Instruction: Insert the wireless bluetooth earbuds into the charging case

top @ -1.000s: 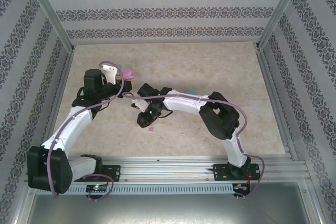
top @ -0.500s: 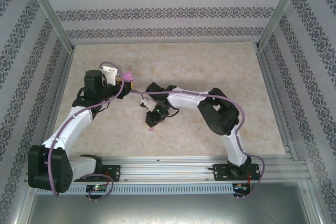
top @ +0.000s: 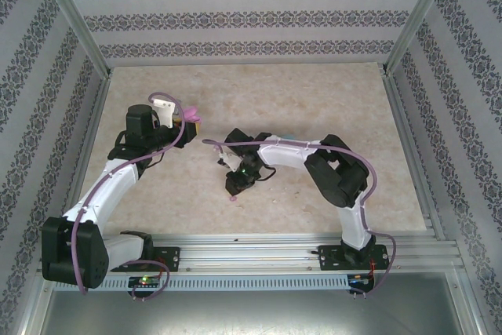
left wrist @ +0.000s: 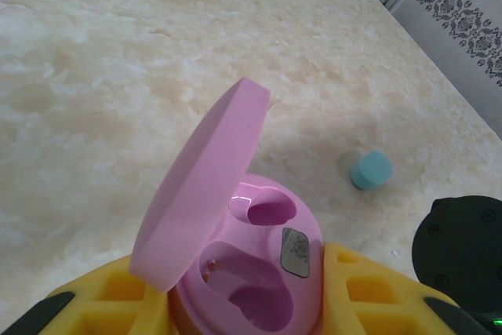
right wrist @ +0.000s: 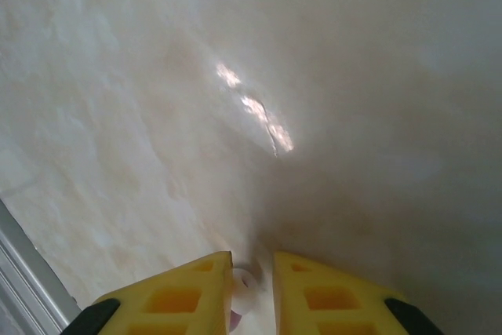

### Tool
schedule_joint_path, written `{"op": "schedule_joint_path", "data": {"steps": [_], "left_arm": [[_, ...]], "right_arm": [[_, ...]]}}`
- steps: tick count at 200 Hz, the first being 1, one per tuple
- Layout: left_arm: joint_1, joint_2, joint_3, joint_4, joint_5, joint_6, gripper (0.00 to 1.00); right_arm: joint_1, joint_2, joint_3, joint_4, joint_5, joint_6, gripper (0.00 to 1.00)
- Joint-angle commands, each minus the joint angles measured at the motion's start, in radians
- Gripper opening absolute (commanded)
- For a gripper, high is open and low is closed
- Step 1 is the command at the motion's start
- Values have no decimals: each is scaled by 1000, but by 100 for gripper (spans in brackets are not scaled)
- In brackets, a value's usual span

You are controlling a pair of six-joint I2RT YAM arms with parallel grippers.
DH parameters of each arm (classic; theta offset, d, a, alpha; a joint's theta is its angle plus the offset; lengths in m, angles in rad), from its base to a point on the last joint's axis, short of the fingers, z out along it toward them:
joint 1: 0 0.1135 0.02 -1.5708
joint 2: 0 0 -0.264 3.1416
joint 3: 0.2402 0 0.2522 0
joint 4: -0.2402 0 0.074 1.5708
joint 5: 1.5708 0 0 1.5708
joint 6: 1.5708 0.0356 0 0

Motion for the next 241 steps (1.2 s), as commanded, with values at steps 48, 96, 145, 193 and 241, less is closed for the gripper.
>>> {"op": "schedule_joint_path", "data": {"steps": [48,96,145,193,241], "left_arm": [[12,-3,-3,10,17,-24,21],[11,-5,-8,14,26,-21,21],[12,-11,-15,8,58,-17,21],[10,-28,-37,8,75,-33,21],[11,-35,-36,-12,81,-29,21]], "right_arm": [[3,-103,-78,-18,55,149,29],[3,-182,-91,9,75,135,34],[39,-296,-125,-35,189,-52,35],[112,-317,-89,-89,372,-153,34],[194,-224,-38,-145,442,-215,32]]}}
